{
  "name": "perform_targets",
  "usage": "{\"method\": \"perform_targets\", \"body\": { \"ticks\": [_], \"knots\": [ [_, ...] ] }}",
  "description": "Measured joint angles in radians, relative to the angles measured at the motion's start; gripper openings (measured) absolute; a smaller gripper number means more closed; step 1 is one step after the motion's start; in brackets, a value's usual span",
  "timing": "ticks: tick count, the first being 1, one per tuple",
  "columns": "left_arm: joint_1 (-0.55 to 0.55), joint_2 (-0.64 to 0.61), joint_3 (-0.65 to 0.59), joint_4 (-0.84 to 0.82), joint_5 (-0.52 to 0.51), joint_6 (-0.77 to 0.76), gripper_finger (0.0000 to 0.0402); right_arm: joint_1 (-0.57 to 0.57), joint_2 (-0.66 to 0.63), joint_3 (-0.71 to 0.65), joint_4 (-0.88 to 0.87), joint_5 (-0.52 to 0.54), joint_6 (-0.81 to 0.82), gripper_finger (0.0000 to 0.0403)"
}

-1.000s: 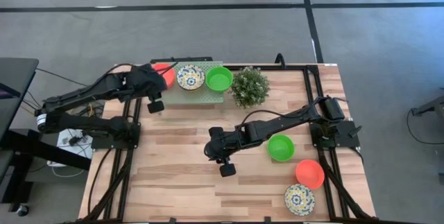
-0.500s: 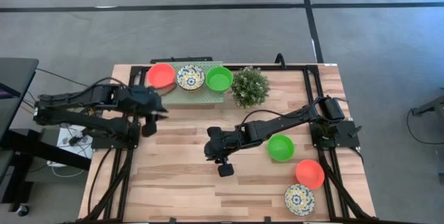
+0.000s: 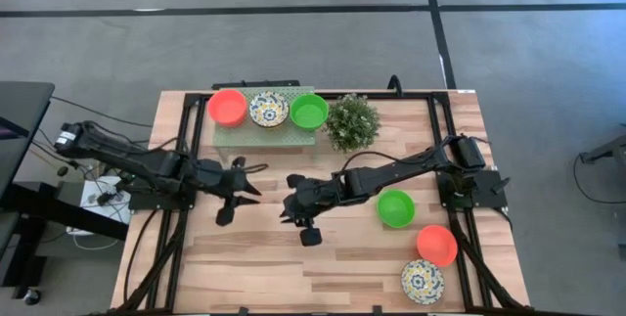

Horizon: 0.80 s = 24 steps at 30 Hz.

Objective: Pick & Place Mini bowls
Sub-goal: Stack the green bowl on top of the stacked green bowl on the shelf

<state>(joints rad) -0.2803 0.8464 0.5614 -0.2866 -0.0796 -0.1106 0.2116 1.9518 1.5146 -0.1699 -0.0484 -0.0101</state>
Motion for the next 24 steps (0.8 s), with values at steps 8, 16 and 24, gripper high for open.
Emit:
{"method": "perform_targets", "body": {
  "ticks": [8, 16, 24],
  "knots": [
    [-0.029, 0.014, -0.132, 0.178, -0.020, -0.004, 0.0106, -0.009, 0.000, 0.000, -0.005, -0.007, 0.011, 0.0062],
    [-0.029, 0.013, -0.166, 0.217, -0.021, -0.007, 0.0106, -0.009, 0.000, 0.000, 0.014, -0.007, 0.028, 0.0080],
    [-0.029, 0.013, -0.166, 0.221, -0.021, -0.002, 0.0106, -0.009, 0.000, 0.000, 0.031, -0.007, 0.034, 0.0148]
  ]
}}
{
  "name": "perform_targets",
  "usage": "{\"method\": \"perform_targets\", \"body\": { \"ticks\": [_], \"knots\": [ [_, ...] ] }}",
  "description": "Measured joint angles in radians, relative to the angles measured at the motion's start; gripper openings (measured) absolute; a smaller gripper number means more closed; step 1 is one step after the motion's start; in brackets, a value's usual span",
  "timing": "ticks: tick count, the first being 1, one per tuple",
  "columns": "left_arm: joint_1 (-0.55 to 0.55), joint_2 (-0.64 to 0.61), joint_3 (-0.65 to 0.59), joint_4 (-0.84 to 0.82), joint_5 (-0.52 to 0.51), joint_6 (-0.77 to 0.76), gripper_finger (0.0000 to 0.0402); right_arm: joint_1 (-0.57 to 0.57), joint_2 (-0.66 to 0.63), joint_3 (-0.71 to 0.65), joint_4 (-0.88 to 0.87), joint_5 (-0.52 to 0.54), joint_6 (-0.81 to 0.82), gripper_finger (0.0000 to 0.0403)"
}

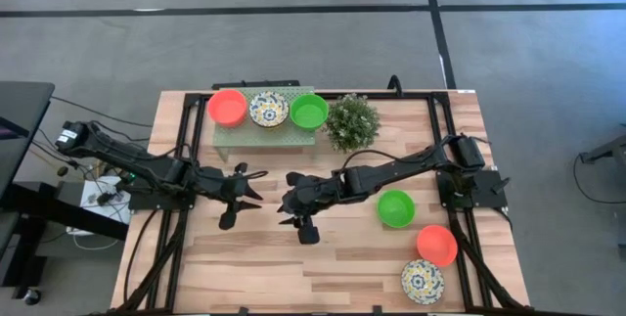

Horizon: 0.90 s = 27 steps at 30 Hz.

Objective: Pick & Place Mini bowls
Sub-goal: Stack the green bowl on top of the stacked green bowl on the shelf

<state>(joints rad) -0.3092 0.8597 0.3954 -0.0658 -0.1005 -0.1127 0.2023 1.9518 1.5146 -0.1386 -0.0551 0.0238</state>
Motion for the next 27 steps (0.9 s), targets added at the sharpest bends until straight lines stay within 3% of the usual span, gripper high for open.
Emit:
{"method": "perform_targets", "body": {
  "ticks": [6, 13, 27],
  "knots": [
    [0.003, 0.000, 0.000, 0.008, 0.000, 0.020, 0.0106, 0.028, -0.004, 0.132, -0.279, 0.024, 0.032, 0.0180],
    [0.004, 0.000, 0.000, 0.076, 0.000, 0.195, 0.0106, 0.074, -0.004, 0.280, -0.639, 0.131, 0.193, 0.0182],
    [0.004, 0.000, 0.001, 0.179, 0.000, 0.318, 0.0106, 0.145, -0.004, 0.328, -1.439, 0.163, 0.677, 0.0150]
  ]
}}
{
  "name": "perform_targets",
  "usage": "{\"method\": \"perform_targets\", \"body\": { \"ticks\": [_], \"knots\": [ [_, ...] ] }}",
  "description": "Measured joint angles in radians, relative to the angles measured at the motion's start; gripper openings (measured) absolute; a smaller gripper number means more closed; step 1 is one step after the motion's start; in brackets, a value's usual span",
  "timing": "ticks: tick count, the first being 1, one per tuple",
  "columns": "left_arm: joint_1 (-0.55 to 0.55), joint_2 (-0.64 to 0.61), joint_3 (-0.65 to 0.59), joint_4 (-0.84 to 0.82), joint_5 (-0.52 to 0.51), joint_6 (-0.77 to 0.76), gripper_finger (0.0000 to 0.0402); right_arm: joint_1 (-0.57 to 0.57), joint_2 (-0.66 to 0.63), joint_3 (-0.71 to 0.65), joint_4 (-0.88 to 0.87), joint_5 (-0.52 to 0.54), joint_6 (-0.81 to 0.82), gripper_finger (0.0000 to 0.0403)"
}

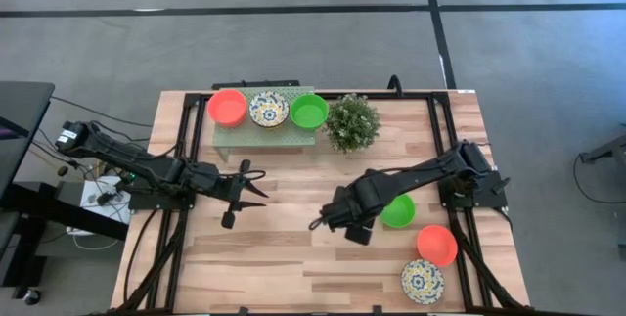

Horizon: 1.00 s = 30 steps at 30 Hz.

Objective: Pick & Place Mini bowls
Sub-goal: Stack the green bowl on top of the stacked green bowl on the shelf

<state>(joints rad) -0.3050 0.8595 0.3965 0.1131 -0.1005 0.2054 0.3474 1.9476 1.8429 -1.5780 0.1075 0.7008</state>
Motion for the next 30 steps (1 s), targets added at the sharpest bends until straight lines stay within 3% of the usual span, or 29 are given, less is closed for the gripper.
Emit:
{"method": "perform_targets", "body": {
  "ticks": [5, 15, 19, 23, 30],
  "knots": [
    [0.000, 0.000, 0.000, 0.000, 0.000, 0.000, 0.0106, 0.042, -0.041, -0.032, 0.033, 0.029, -0.026, 0.0133],
    [0.000, 0.000, 0.000, 0.000, 0.000, -0.100, 0.0106, 0.167, -0.174, -0.077, 0.010, 0.244, 0.063, 0.0112],
    [0.000, 0.000, 0.000, -0.001, 0.000, -0.140, 0.0106, 0.194, -0.308, -0.253, 0.017, 0.294, 0.236, 0.0112],
    [-0.001, 0.000, 0.000, -0.002, 0.000, -0.143, 0.0106, 0.201, -0.435, -0.491, 0.177, 0.280, 0.412, 0.0113],
    [-0.001, 0.000, 0.000, -0.002, 0.000, -0.143, 0.0106, 0.179, -0.533, -0.764, 0.545, 0.116, 0.423, 0.0113]
  ]
}}
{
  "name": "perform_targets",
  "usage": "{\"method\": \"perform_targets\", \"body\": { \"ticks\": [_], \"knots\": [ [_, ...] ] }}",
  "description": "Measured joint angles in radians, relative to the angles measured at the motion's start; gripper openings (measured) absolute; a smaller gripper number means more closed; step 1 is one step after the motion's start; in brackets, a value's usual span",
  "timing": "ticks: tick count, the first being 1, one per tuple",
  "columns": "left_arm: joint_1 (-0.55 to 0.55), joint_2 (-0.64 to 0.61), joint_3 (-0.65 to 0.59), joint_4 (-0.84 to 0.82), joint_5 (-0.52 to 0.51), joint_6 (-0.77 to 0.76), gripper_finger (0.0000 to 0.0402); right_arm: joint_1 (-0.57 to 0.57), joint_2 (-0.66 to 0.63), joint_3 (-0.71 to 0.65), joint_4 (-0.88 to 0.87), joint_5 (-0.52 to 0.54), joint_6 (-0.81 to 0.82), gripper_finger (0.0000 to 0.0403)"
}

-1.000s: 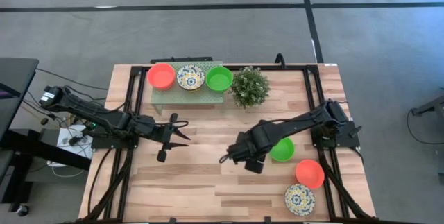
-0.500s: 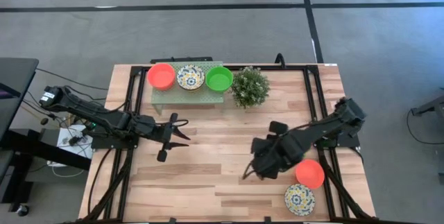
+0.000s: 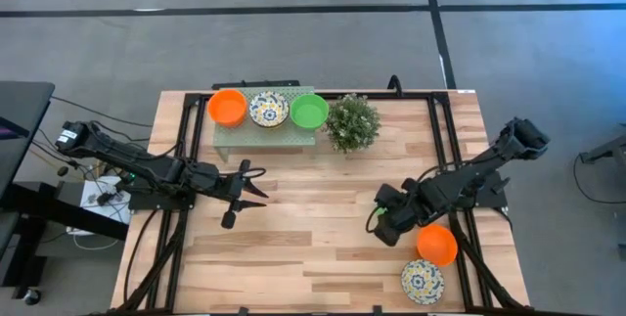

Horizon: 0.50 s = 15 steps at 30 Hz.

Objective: Pick & Place Mini bowls
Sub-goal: Stack the green bowl on top of the stacked green bowl on the shelf

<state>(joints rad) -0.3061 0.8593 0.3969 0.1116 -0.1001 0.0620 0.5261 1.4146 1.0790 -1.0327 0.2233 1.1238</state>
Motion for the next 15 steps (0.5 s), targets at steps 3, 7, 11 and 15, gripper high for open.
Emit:
{"method": "perform_targets", "body": {
  "ticks": [3, 7, 11, 15],
  "knots": [
    [0.000, 0.000, 0.000, 0.000, 0.000, 0.000, 0.0106, -0.019, 0.001, -0.053, 0.084, -0.060, 0.028, 0.0113],
    [0.000, 0.000, 0.000, 0.001, 0.000, 0.000, 0.0106, -0.040, 0.024, -0.091, 0.125, -0.085, 0.056, 0.0113],
    [0.000, 0.000, 0.000, 0.001, 0.000, 0.000, 0.0106, -0.063, 0.069, -0.095, 0.129, -0.095, 0.056, 0.0113],
    [0.000, 0.000, 0.000, 0.001, 0.000, 0.000, 0.0106, -0.087, 0.126, -0.095, 0.140, -0.120, 0.054, 0.0113]
  ]
}}
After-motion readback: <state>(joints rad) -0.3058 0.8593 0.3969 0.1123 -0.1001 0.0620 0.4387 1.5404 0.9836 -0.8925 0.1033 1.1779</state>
